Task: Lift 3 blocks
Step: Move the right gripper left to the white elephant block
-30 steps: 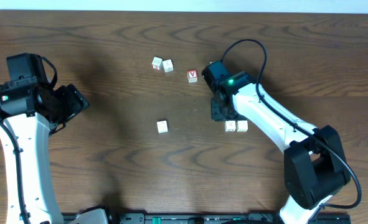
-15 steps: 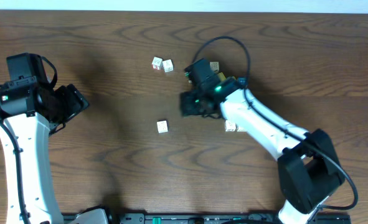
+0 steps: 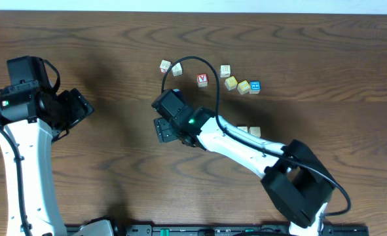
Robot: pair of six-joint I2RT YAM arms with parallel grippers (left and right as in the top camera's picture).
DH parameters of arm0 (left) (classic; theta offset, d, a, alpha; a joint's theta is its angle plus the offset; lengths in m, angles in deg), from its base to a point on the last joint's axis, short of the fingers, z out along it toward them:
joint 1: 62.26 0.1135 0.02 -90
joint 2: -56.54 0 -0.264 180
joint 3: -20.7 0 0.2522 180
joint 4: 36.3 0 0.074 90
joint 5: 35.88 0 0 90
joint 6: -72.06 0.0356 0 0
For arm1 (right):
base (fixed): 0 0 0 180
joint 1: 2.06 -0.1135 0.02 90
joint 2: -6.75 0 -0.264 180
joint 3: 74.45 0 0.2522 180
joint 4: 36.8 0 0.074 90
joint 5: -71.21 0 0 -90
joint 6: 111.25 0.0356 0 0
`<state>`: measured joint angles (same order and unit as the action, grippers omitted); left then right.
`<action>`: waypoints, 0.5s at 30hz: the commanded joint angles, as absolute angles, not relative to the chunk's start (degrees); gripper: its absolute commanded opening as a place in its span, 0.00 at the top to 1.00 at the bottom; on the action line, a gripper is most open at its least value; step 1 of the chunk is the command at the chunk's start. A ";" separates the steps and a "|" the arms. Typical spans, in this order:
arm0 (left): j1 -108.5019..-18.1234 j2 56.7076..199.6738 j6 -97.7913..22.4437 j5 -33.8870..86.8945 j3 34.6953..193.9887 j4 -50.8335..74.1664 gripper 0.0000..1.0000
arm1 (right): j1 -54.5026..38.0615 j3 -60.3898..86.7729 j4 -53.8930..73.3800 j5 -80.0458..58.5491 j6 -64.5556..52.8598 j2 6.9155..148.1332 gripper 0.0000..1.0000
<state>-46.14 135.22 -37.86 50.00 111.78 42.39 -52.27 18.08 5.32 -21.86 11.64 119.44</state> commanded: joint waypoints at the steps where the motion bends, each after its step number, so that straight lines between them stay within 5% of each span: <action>1: -45.88 135.31 -38.36 50.31 112.37 42.58 0.15 | -52.43 18.80 4.14 -25.60 13.89 122.43 0.27; 7: -45.88 135.31 -38.36 50.31 112.37 42.58 0.15 | -53.63 18.80 2.67 -24.51 13.52 124.07 0.29; 15: -45.88 135.31 -38.36 50.31 112.37 42.58 0.15 | -55.25 18.80 2.83 -25.88 12.36 124.11 0.50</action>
